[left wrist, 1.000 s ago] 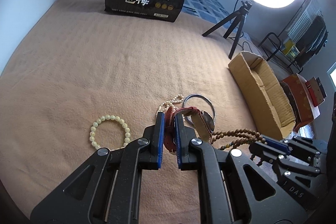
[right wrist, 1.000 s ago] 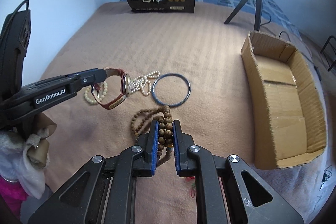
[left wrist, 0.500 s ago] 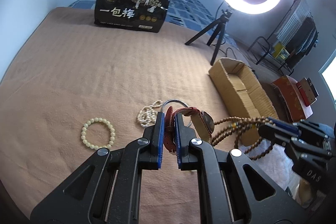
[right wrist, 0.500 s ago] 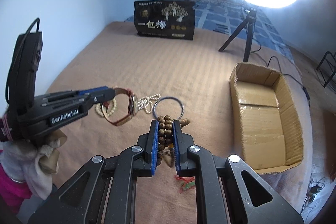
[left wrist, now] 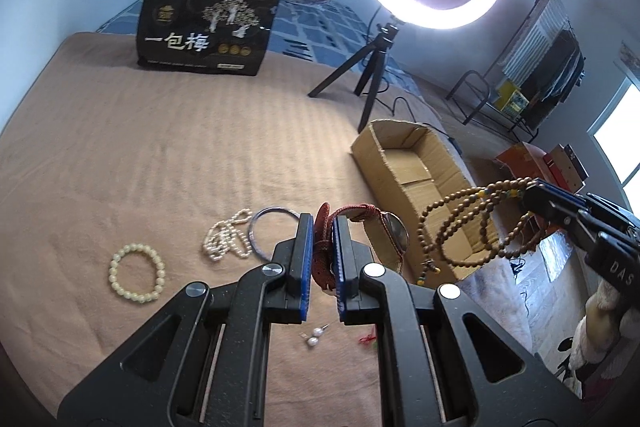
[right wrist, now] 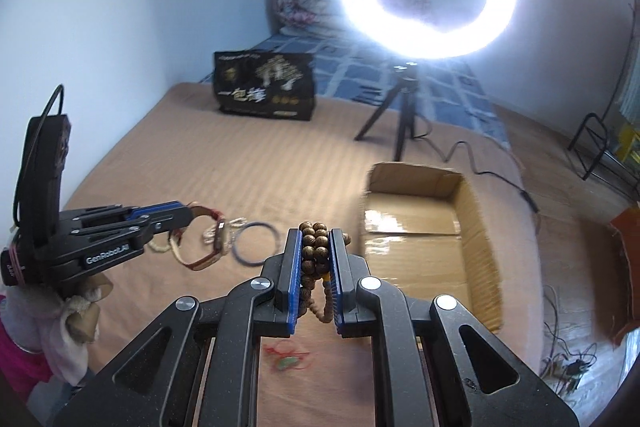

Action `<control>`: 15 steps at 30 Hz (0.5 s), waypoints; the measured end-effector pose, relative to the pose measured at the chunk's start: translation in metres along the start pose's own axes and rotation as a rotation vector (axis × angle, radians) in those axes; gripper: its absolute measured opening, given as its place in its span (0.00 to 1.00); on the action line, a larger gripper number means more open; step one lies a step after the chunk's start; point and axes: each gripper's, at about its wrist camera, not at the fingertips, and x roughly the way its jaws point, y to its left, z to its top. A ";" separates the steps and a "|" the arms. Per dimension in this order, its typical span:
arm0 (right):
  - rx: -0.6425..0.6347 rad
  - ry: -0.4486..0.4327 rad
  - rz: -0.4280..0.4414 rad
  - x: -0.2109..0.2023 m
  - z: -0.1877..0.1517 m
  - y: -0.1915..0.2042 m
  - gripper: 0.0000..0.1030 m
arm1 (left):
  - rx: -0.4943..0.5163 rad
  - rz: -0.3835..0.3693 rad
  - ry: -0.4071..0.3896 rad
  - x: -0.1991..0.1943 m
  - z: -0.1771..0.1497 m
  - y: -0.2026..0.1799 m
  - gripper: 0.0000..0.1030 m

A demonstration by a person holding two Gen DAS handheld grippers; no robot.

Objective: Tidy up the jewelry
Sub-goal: 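Lift the watch and bead necklace with both tools toward the cardboard box, then lower the watch and bead necklace into the box and open both tools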

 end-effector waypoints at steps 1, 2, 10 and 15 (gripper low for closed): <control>0.014 -0.004 -0.009 -0.001 0.001 -0.009 0.11 | 0.000 -0.006 0.000 0.003 0.002 -0.003 0.07; 0.022 -0.006 -0.015 -0.002 0.001 -0.015 0.11 | 0.002 -0.012 0.001 0.006 0.004 -0.007 0.07; 0.083 0.002 -0.085 -0.001 -0.007 -0.063 0.11 | 0.024 -0.046 0.008 0.033 0.016 -0.036 0.07; 0.102 0.011 -0.124 0.003 -0.011 -0.084 0.11 | 0.036 -0.066 0.012 0.051 0.023 -0.053 0.07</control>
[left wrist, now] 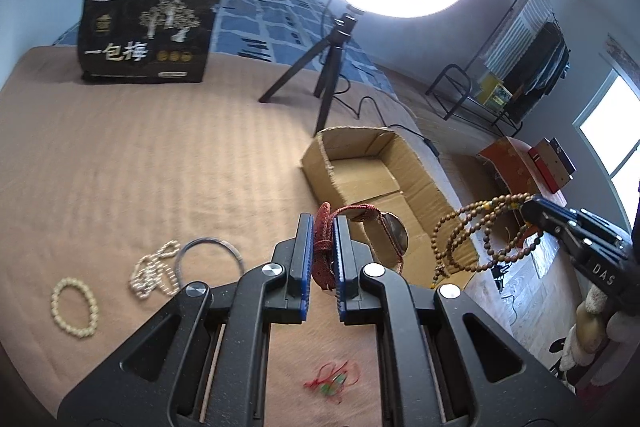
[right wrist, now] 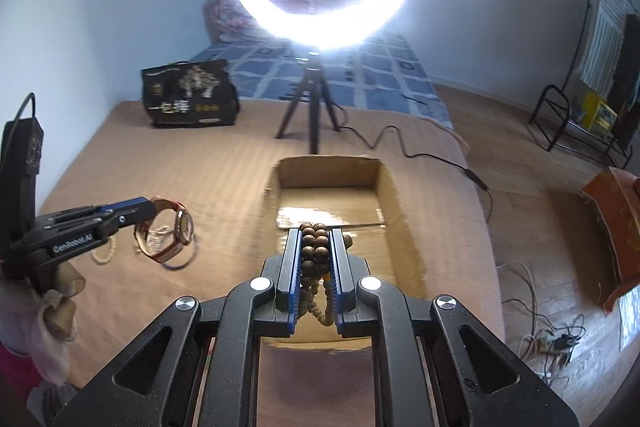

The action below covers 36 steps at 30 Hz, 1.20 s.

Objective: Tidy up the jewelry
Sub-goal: 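Lower the watch and bead necklace into the box and open both tools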

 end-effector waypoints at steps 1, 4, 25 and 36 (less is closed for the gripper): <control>0.007 0.005 -0.006 0.003 -0.001 -0.005 0.11 | 0.003 -0.005 0.003 0.005 0.002 -0.004 0.07; 0.023 0.017 -0.020 0.010 -0.004 -0.016 0.11 | 0.012 -0.013 0.008 0.017 0.006 -0.014 0.07; 0.129 0.125 -0.029 0.076 -0.032 -0.064 0.11 | 0.044 -0.014 0.073 0.105 0.020 -0.059 0.07; 0.152 0.166 -0.004 0.093 -0.043 -0.068 0.11 | 0.082 0.034 0.094 0.123 0.017 -0.063 0.07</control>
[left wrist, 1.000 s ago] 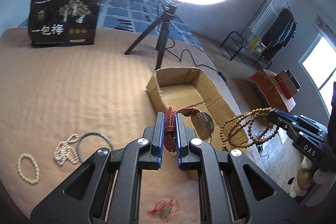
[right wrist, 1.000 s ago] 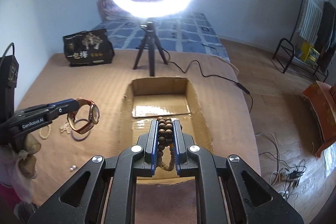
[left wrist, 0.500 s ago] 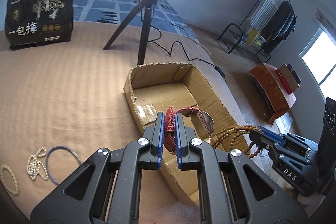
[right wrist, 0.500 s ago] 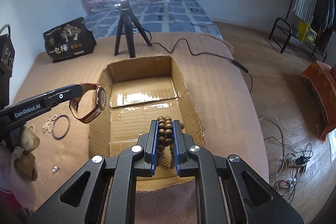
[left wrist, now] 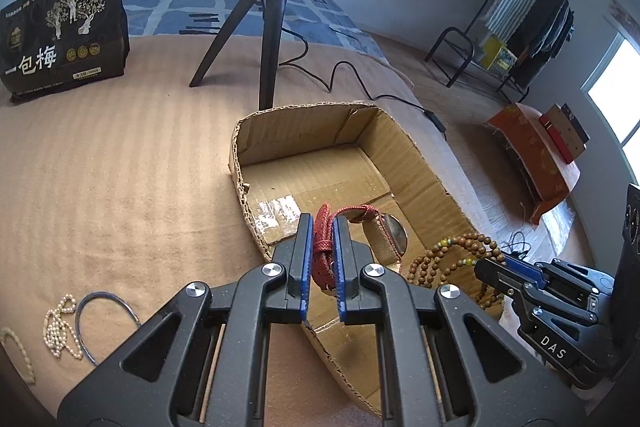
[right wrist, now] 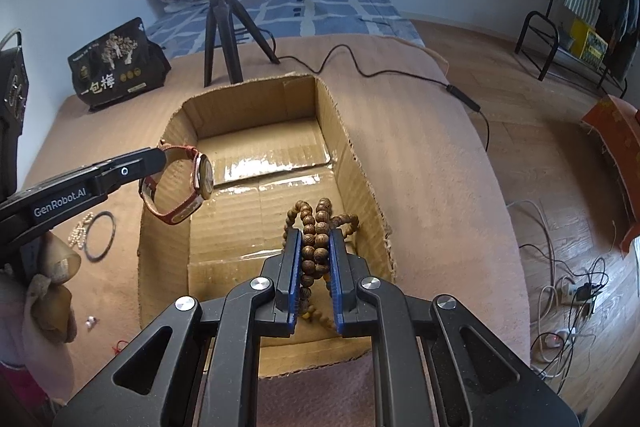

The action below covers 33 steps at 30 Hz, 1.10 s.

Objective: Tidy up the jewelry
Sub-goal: 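Lower the watch and bead necklace into the box and open both tools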

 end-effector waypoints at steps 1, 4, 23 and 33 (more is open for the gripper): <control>0.001 0.003 0.002 0.001 0.000 0.000 0.11 | 0.005 0.003 0.002 0.001 0.000 -0.001 0.08; 0.004 0.004 0.009 0.002 -0.001 0.000 0.11 | 0.013 -0.001 0.008 0.001 0.000 -0.003 0.07; 0.001 -0.022 0.006 -0.015 -0.005 0.010 0.63 | 0.038 0.025 -0.014 -0.025 -0.002 -0.004 0.09; -0.015 -0.057 0.025 -0.039 -0.008 0.025 0.63 | 0.058 0.057 -0.065 -0.062 -0.009 0.002 0.33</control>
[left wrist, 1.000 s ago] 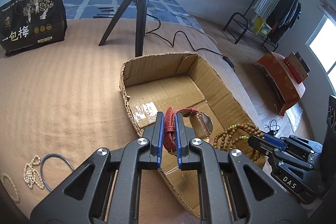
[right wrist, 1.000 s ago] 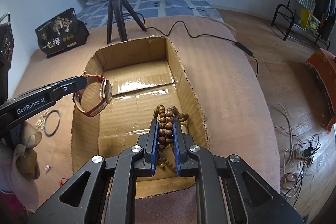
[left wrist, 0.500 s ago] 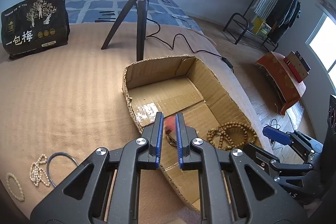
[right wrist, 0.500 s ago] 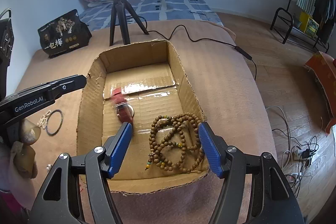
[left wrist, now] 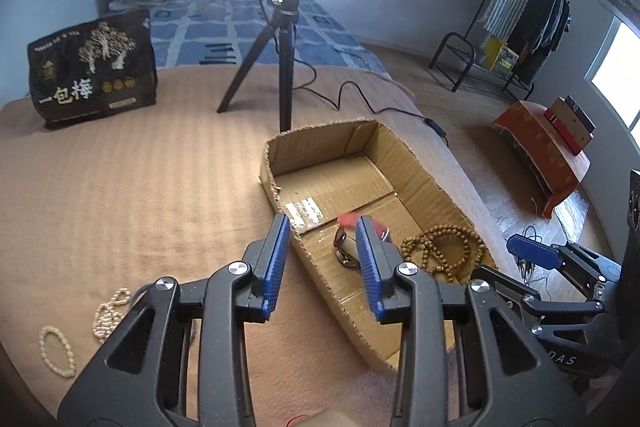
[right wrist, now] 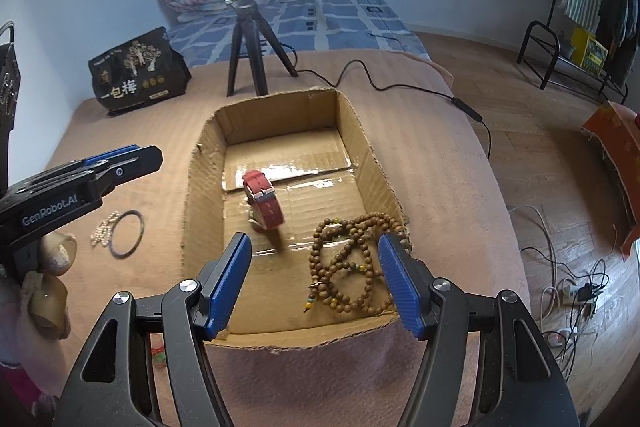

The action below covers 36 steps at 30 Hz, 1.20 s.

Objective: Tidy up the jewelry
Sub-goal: 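Lower the watch and bead necklace into the box and open both tools, then move both tools back to the pearl necklace and blue bangle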

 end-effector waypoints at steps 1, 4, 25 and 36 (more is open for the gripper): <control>-0.003 -0.002 0.005 -0.002 0.000 0.003 0.63 | 0.001 0.003 -0.003 -0.004 -0.001 0.001 0.33; -0.014 -0.005 0.024 -0.007 -0.001 0.011 0.63 | 0.016 0.016 -0.012 -0.018 -0.002 0.007 0.33; -0.146 0.017 0.147 -0.004 -0.008 0.101 0.64 | 0.016 0.120 0.015 -0.076 -0.038 0.118 0.33; -0.194 0.039 0.235 0.022 -0.012 0.142 0.77 | -0.032 0.125 0.103 -0.061 -0.069 0.174 0.33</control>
